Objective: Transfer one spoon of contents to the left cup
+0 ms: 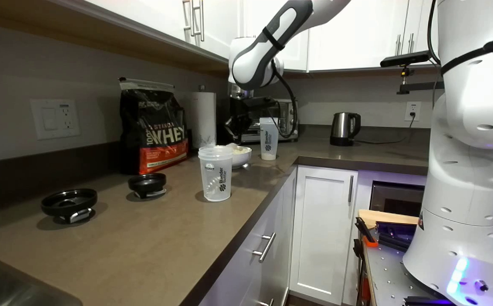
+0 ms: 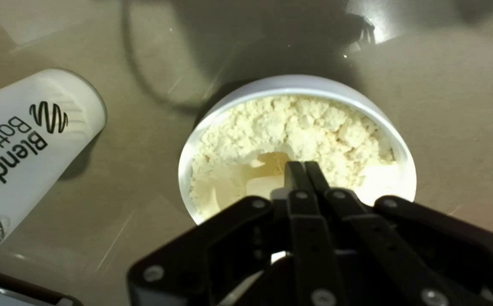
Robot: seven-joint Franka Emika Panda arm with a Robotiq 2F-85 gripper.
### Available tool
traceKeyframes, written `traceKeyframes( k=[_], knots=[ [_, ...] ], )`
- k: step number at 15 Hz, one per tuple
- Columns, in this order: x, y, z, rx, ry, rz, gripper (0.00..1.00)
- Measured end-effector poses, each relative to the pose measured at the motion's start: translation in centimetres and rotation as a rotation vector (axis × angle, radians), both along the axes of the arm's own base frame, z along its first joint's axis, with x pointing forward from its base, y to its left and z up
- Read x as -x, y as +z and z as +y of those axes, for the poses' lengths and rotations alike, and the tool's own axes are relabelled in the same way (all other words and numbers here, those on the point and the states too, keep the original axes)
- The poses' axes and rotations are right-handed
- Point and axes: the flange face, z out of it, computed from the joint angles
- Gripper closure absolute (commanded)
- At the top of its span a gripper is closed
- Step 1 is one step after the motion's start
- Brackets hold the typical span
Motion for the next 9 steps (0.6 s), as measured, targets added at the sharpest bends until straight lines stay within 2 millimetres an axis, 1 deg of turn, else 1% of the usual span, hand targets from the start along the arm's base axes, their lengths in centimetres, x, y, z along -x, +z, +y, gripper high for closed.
traceKeyframes(
  k=[5,9],
  knots=[
    [0.00,0.05,-0.09,-0.035,-0.017,-0.010,0.98],
    [0.07,-0.28,0.04,-0.056,-0.017,-0.008,0.98]
  ],
)
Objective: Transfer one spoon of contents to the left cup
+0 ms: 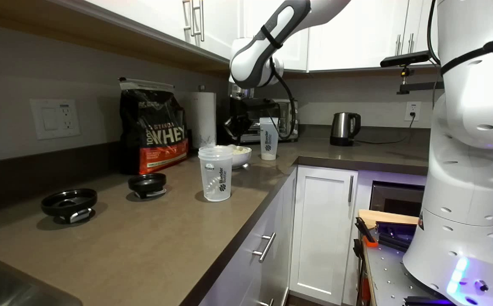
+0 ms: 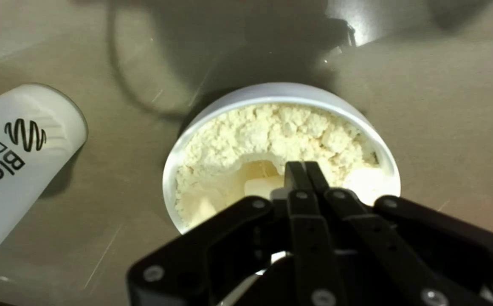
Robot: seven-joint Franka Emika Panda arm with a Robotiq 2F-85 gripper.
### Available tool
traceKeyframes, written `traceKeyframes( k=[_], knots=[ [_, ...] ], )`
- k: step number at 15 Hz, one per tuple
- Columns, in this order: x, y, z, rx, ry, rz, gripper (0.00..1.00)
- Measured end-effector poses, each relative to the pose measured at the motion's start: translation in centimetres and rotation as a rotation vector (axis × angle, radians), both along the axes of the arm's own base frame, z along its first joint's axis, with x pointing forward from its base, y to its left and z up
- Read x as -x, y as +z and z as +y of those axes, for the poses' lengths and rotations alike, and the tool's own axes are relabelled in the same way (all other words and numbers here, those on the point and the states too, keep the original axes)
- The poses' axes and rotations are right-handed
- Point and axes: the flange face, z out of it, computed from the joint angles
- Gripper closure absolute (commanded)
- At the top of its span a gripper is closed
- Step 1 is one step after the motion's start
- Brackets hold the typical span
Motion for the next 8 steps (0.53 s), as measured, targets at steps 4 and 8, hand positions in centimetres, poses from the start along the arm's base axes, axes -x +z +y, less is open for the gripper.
traceKeyframes(
  k=[4,8],
  knots=[
    [-0.08,-0.26,0.40,-0.011,0.003,0.002,0.98],
    [-0.08,-0.27,0.39,-0.028,-0.006,-0.004,0.98]
  ],
)
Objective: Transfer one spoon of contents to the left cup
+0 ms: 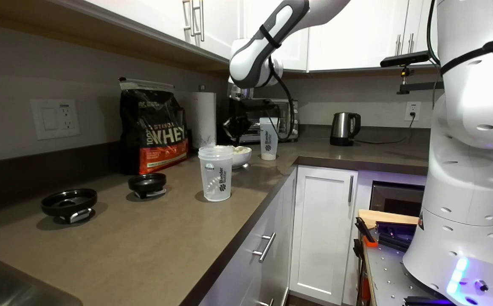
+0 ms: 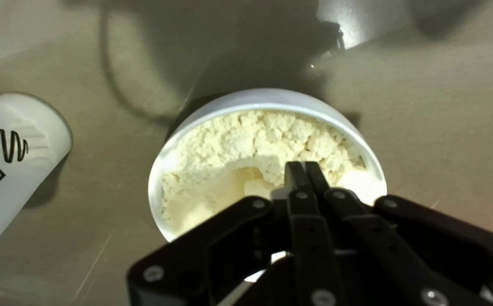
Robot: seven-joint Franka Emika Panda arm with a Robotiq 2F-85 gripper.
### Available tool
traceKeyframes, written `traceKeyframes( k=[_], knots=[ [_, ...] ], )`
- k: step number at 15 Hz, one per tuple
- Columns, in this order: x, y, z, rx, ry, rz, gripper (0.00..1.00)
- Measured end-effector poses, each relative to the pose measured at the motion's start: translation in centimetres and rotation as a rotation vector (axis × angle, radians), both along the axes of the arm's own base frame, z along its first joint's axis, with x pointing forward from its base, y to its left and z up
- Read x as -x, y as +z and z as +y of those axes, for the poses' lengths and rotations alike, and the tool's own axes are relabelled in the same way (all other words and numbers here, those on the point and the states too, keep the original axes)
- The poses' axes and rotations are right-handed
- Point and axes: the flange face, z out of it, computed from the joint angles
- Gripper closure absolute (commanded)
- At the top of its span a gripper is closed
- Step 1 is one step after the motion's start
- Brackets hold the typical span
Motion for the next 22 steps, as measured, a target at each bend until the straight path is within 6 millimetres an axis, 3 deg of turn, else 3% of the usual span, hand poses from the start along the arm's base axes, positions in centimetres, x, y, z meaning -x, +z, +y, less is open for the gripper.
traceKeyframes(
  k=[11,22],
  knots=[
    [1.3,0.4,-3.7,-0.086,-0.088,-0.041,0.98],
    [0.9,0.9,-3.3,-0.186,-0.112,-0.056,0.98]
  ],
)
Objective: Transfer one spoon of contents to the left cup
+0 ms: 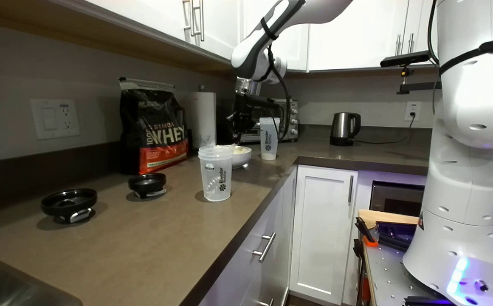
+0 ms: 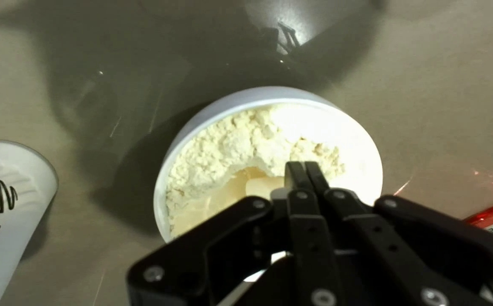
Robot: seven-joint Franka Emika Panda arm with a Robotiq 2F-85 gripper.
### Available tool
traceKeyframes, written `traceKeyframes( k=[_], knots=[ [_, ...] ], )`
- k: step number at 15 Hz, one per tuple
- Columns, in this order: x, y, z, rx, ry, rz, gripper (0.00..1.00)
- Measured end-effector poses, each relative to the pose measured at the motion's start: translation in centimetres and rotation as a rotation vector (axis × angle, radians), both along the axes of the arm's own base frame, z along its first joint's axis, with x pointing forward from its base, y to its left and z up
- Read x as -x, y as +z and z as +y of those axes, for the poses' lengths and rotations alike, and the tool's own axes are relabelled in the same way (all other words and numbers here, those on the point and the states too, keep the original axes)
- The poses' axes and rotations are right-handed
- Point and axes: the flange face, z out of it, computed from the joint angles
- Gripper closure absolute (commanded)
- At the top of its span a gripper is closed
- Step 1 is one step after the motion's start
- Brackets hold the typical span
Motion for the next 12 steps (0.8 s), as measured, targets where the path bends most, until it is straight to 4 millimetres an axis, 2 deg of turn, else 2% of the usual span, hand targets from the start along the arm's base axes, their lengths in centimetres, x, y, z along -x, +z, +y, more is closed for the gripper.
traceKeyframes(
  k=[12],
  knots=[
    [1.1,0.1,-2.1,-0.063,-0.049,-0.007,0.98]
  ],
)
